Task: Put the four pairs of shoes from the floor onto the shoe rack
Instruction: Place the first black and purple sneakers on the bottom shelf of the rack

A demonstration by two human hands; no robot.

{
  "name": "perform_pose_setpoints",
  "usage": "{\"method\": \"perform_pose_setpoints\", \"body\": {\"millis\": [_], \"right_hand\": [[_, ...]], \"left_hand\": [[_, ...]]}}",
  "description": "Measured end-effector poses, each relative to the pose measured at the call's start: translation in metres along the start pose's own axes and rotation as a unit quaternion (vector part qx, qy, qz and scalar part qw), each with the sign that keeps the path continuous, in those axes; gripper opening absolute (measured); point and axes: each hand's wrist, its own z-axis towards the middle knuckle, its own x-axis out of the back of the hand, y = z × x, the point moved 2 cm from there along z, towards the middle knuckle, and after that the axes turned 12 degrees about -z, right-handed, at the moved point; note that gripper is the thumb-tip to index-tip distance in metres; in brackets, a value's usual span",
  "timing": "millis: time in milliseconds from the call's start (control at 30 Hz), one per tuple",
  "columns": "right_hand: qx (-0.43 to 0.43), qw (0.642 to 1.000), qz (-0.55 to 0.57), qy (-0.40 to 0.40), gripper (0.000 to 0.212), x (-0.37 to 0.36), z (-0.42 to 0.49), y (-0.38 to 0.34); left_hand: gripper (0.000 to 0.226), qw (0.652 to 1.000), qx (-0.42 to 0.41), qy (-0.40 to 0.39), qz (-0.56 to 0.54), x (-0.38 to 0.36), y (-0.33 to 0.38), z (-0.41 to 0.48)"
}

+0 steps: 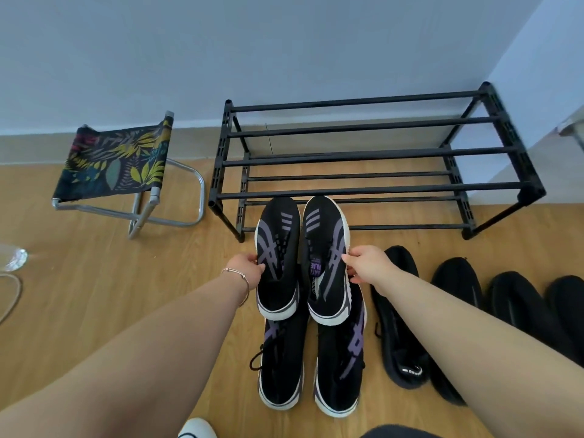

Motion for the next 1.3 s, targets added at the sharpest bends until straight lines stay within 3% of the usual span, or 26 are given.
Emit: {"method": "perform_pose_setpoints", "body": {"millis": [133, 267, 433, 600, 833, 1033, 1300], "right_hand": [[0.0, 0.998, 0.056, 0.007, 0.058, -0.003, -0.008, 0.019], [0.025, 0.995, 0.098, -0.001, 0.057, -0.009, -0.031, 0.043], [0.016, 0.999, -0.002, -0.041, 0.066, -0.025, -0.05, 0.069], [0.076, 0.99, -0.11, -0.044, 0.077, -0.036, -0.054, 0.059], [0.072, 0.992, -0.081, 0.066, 0.064, -0.048, -0.048, 0.057], [0.091, 0.991, -0.053, 0.079, 0.062, -0.044, -0.039, 0.037], [0.111, 0.989, -0.021, 0.096, 0.061, -0.03, 0.008, -0.029]], "left_hand": [[0.045, 0.991, -0.005, -0.017, -0.13, 0.002, -0.019, -0.011], [0.051, 0.974, 0.015, -0.032, -0.226, 0.003, -0.052, -0.032], [0.049, 0.96, 0.05, -0.062, -0.27, -0.009, -0.089, -0.053], [0.041, 0.96, 0.045, -0.072, -0.265, -0.017, -0.099, -0.056], [0.046, 0.956, 0.039, -0.049, -0.287, -0.019, -0.098, -0.052], [0.047, 0.919, 0.05, -0.055, -0.386, -0.014, -0.081, -0.042], [0.054, 0.926, 0.036, -0.039, -0.374, 0.003, -0.014, 0.006]]}}
